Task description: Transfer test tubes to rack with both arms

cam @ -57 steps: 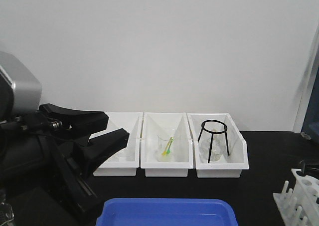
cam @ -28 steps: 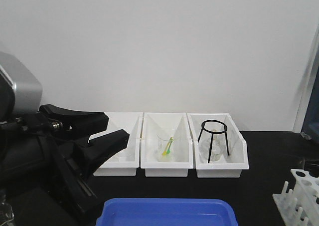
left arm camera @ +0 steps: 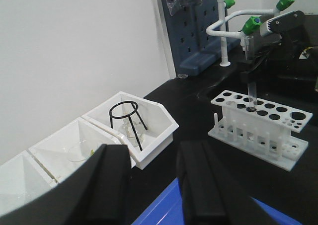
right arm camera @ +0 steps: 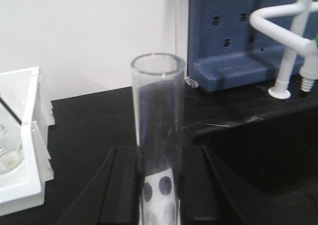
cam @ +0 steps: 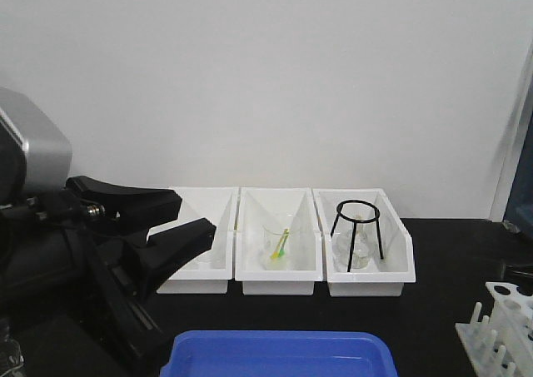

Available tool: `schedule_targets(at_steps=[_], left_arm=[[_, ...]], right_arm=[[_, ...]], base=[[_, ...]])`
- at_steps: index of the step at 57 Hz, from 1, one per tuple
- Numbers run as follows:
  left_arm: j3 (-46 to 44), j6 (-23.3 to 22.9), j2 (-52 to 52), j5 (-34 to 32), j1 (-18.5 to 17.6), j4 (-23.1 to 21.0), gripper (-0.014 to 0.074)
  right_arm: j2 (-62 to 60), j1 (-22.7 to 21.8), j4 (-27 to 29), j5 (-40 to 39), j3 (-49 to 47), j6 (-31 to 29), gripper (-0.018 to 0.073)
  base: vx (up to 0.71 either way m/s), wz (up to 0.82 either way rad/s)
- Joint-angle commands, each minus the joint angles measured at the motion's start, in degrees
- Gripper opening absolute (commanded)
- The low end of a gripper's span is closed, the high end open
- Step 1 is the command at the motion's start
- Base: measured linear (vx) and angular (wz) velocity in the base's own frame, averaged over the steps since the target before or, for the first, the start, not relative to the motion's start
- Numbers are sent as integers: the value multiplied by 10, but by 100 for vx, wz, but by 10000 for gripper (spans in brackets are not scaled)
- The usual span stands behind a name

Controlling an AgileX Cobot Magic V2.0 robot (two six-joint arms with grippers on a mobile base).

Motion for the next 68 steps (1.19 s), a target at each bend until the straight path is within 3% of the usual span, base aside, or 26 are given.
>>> schedule_targets(at_steps=[1,68], left_arm=[[-23,-4,-8,-38,1,-2,366],[-23,-5,-8,-37,1,-2,366]], right_arm=[[-15,-4,-49,-61,-16,26,-6],[121,-4,-57,-68,-16,57,-4]], base=[[0,0],[0,0]])
